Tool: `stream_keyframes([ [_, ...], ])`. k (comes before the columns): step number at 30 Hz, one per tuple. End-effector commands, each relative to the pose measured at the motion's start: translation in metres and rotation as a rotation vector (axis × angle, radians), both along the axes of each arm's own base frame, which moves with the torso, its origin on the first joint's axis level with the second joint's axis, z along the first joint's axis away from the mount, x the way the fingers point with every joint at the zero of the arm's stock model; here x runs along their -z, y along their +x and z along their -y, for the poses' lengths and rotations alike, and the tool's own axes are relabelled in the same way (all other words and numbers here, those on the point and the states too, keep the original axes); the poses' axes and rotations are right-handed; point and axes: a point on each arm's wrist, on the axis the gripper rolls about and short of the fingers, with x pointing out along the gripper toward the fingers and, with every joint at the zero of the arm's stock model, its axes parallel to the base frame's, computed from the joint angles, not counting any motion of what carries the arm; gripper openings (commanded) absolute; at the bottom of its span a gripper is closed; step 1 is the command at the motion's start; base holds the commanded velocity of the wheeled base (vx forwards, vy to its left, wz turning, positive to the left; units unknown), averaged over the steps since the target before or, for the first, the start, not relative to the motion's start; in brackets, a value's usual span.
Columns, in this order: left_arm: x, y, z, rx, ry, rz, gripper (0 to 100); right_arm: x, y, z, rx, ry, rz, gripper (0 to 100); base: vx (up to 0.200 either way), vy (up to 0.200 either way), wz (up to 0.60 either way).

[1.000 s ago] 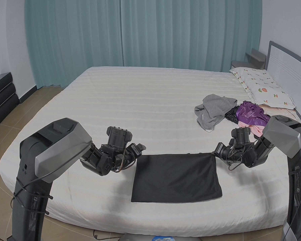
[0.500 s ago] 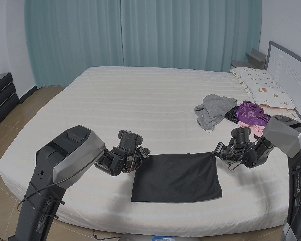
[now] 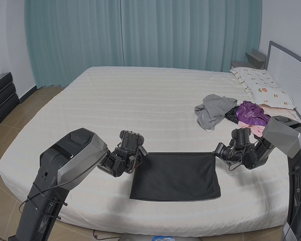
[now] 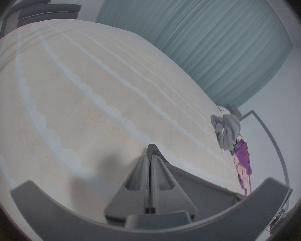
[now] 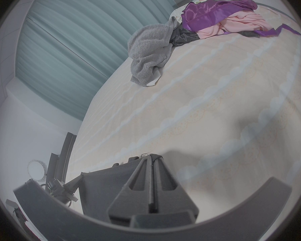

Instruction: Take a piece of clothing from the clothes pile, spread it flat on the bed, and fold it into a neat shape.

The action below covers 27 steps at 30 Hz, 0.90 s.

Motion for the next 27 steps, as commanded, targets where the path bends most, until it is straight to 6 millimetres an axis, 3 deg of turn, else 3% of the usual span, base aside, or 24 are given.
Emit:
stream_keyframes([
  [1, -0.001, 0.001, -0.001, -0.036, -0.014, 0.020, 0, 0.000, 0.001, 0.001, 0.006, -0.003, 0.002, 0, 0.000, 0.000, 0.00],
  [21, 0.002, -0.003, -0.003, -0.045, -0.007, -0.002, 0, 0.002, 0.008, -0.004, 0.006, -0.017, 0.022, 0, 0.000, 0.000, 0.00],
  [22, 0.002, -0.003, -0.003, -0.045, -0.007, -0.002, 0, 0.003, 0.008, -0.003, 0.006, -0.017, 0.021, 100, 0.000, 0.000, 0.00],
  [27, 0.002, -0.003, -0.004, -0.046, -0.005, -0.005, 0, -0.010, 0.006, -0.001, 0.014, -0.006, 0.038, 100, 0.000, 0.000, 0.00],
])
